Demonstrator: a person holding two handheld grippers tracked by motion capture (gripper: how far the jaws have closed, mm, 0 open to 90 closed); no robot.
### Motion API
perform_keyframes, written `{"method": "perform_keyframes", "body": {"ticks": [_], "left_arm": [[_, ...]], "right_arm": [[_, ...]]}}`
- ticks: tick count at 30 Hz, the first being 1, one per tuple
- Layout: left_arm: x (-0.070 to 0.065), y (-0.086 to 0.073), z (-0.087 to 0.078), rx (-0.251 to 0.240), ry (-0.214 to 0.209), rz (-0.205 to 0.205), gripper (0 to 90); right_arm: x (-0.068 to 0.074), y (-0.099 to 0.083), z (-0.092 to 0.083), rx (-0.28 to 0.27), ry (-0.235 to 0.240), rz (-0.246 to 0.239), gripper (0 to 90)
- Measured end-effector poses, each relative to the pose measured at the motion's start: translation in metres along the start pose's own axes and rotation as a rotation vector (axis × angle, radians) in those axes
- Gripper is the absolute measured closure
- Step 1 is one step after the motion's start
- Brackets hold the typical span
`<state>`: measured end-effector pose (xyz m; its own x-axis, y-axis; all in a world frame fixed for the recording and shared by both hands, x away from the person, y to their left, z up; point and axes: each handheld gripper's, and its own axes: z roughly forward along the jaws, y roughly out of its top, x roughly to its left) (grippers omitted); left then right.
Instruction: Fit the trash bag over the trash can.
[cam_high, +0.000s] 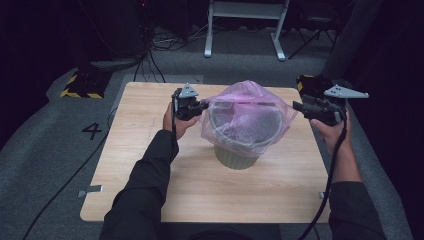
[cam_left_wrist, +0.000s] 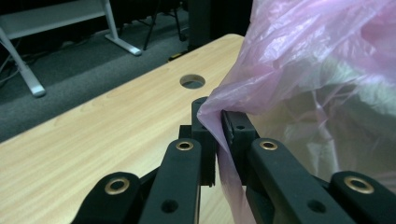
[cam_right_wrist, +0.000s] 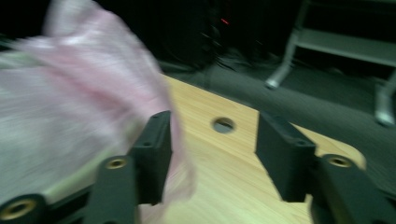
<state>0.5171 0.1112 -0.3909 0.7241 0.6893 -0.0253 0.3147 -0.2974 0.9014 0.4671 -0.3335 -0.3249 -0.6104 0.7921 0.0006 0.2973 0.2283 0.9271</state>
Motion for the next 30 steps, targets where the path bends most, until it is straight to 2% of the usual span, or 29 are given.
{"method": "perform_keyframes", "body": {"ticks": [2, 4, 5, 6, 7, 9, 10, 12, 13, 15, 16, 18, 21, 23, 26, 28, 30], "left_arm": [[0.001, 0.000, -0.002, -0.001, 0.019, -0.005, 77.1], [0.002, 0.000, -0.004, -0.012, 0.019, -0.011, 70.3], [0.002, 0.001, -0.005, -0.013, 0.028, -0.014, 64.0], [0.002, 0.002, -0.006, -0.012, 0.029, -0.014, 54.9], [0.002, 0.003, -0.007, -0.007, 0.011, -0.014, 45.1], [0.001, 0.006, -0.012, -0.017, 0.025, -0.007, 34.4], [0.000, 0.008, -0.016, -0.031, 0.028, -0.008, 30.7], [0.001, 0.011, -0.024, -0.073, 0.026, -0.018, 27.5], [0.001, 0.013, -0.028, -0.093, 0.020, -0.020, 27.3], [-0.001, 0.017, -0.033, -0.099, 0.002, -0.006, 26.6], [-0.002, 0.019, -0.035, -0.106, -0.003, 0.003, 26.5], [-0.004, 0.022, -0.037, -0.111, 0.000, 0.014, 26.6], [-0.004, 0.028, -0.036, -0.111, -0.005, 0.026, 29.7], [-0.004, 0.031, -0.035, -0.118, 0.004, 0.027, 36.5], [-0.002, 0.037, -0.032, -0.116, 0.016, 0.021, 33.9], [-0.002, 0.040, -0.029, -0.100, 0.042, 0.029, 34.7], [0.000, 0.040, -0.023, -0.066, 0.059, 0.036, 45.7]], "right_arm": [[0.006, -0.004, -0.004, -0.007, 0.032, -0.018, 37.9], [0.009, -0.007, -0.004, -0.004, 0.060, -0.023, 34.9], [0.010, -0.007, -0.003, 0.005, 0.055, -0.024, 34.9], [0.010, -0.007, -0.001, 0.014, 0.028, -0.025, 35.1], [0.009, -0.007, 0.001, 0.023, 0.022, -0.012, 38.2], [0.005, -0.007, 0.005, 0.027, 0.038, 0.005, 51.8], [0.004, -0.008, 0.007, 0.042, 0.028, 0.004, 57.8], [0.002, -0.009, 0.011, 0.054, 0.001, -0.003, 63.0], [0.001, -0.010, 0.013, 0.052, 0.008, 0.005, 70.2], [-0.001, -0.011, 0.016, 0.045, 0.005, 0.014, 77.4], [-0.001, -0.011, 0.017, 0.042, -0.008, 0.011, 80.5], [-0.002, -0.010, 0.019, 0.037, 0.000, 0.006, 83.9], [-0.001, -0.007, 0.022, 0.037, -0.028, -0.005, 88.2], [0.000, -0.004, 0.024, 0.028, -0.049, -0.014, 90.0], [0.000, 0.001, 0.028, 0.026, -0.092, -0.039, 90.0], [-0.001, 0.004, 0.033, 0.043, -0.119, -0.039, 90.0], [-0.003, 0.004, 0.039, 0.055, -0.136, -0.037, 90.0]]}}
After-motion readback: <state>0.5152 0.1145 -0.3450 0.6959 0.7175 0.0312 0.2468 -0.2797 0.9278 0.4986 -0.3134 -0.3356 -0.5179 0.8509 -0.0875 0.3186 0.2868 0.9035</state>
